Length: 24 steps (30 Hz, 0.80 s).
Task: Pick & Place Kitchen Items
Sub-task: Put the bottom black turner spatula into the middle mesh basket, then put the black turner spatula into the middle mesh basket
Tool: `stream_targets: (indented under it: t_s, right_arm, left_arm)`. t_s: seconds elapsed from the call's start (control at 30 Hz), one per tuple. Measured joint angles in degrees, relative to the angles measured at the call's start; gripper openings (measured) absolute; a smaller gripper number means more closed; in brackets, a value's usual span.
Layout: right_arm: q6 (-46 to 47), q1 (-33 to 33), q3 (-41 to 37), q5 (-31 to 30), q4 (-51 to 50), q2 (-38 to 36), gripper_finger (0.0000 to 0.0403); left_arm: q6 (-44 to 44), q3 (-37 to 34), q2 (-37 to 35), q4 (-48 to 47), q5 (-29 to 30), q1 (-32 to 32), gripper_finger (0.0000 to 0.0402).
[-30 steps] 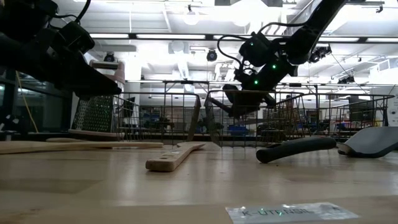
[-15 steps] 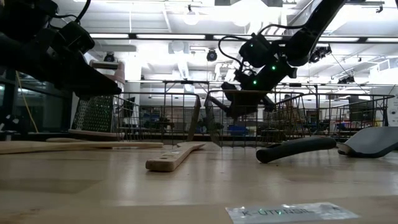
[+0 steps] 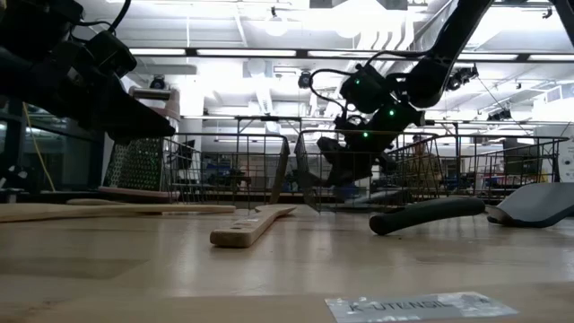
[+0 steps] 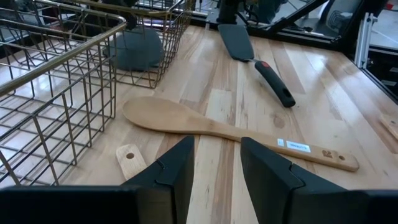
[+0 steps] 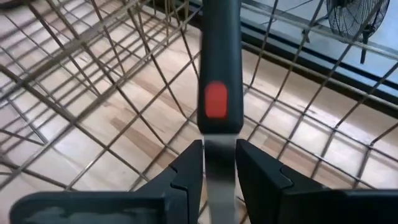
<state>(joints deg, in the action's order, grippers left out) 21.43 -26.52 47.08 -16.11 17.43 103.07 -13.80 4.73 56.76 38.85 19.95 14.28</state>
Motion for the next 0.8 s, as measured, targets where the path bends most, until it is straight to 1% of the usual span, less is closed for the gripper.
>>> stream_targets:
  t_s: [0.17,0.27,0.37,0.5,0.63,0.73,0.8]
  right_arm:
    - [-0.09,0.00,0.01,0.03,0.00,0.02,0.0087]
    - [-0.63,-0.01,0.01,1.45,-0.02,0.02,0.0096]
    - [-0.63,-0.16,0.01,1.54,0.00,0.00,0.0122]
    - [-0.62,-0.65,0.01,1.40,-0.10,-0.24,0.0169]
    - [-0.69,-0.66,0.01,1.29,-0.19,-2.42,0.0212]
    - [-1.69,-0.65,0.01,1.27,-0.02,-5.17,0.0231]
    - [-2.26,-0.66,0.01,1.24,-1.06,-7.37,0.0236]
  left_arm:
    - [0.02,0.00,0.01,-0.03,0.00,0.00,0.0129]
    - [0.00,0.00,0.02,-0.02,0.00,-0.02,0.0129]
    - [0.02,0.00,0.02,0.00,0.00,0.00,0.0129]
    - [0.01,0.00,0.00,-0.01,0.00,0.00,0.0129]
    - [0.00,0.00,0.02,-0.02,0.00,0.00,0.0129]
    - [0.00,0.00,0.02,0.00,0.02,-0.01,0.0129]
    - [0.00,0.00,0.02,-0.02,0.00,-0.02,0.0129]
